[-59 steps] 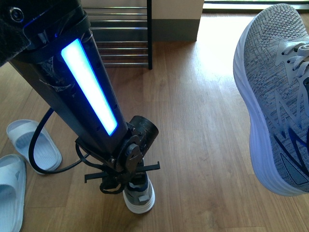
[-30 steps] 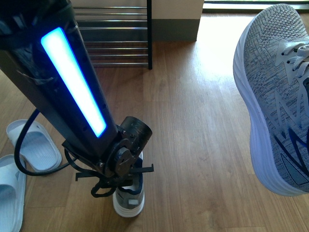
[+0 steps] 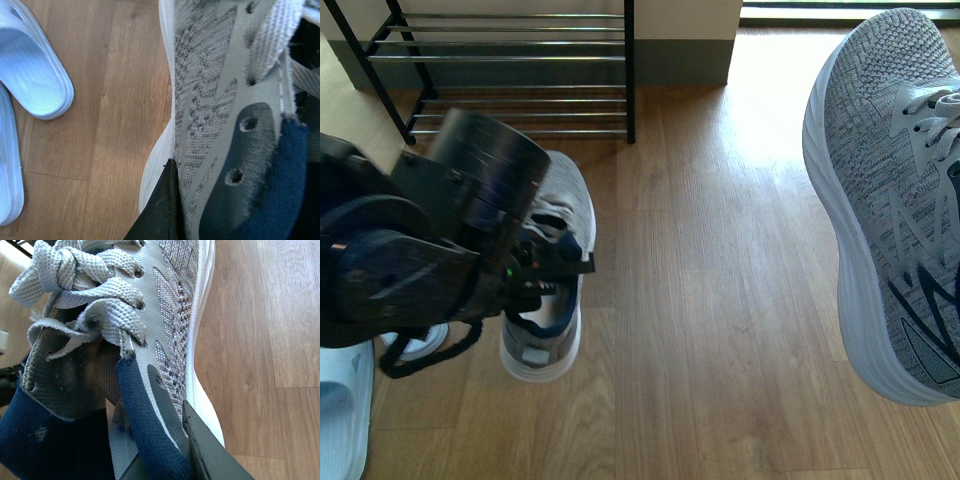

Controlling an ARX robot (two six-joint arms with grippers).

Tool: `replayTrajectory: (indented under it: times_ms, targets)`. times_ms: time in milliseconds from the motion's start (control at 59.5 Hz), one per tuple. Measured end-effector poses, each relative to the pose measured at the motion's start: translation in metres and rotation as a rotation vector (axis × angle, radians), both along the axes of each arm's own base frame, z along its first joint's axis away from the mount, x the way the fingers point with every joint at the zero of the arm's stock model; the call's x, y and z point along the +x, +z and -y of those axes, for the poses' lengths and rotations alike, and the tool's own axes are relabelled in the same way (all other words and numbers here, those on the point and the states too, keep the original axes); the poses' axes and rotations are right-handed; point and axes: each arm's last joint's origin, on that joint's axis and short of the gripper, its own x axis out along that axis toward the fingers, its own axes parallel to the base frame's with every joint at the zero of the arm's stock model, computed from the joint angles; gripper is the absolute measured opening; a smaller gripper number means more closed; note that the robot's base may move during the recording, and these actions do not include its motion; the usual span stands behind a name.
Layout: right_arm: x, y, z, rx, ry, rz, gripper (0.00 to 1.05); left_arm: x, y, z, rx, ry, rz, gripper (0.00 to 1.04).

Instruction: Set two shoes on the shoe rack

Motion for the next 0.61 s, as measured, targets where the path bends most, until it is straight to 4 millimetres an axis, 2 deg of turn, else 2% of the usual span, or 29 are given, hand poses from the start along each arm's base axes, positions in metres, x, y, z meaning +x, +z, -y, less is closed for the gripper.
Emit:
replayTrajectory:
  times_ms: [202,605]
  targets:
    - [0.0,0.0,0.0,0.0,0.0,0.0,0.01,-0.03,0.056,-0.023,-0.022,0.021,0.121,0.01]
    - [0.0,0.0,0.0,0.0,0.0,0.0,0.01,-0.112,0.138,-0.061,0.013,0.022,0.281,0.01]
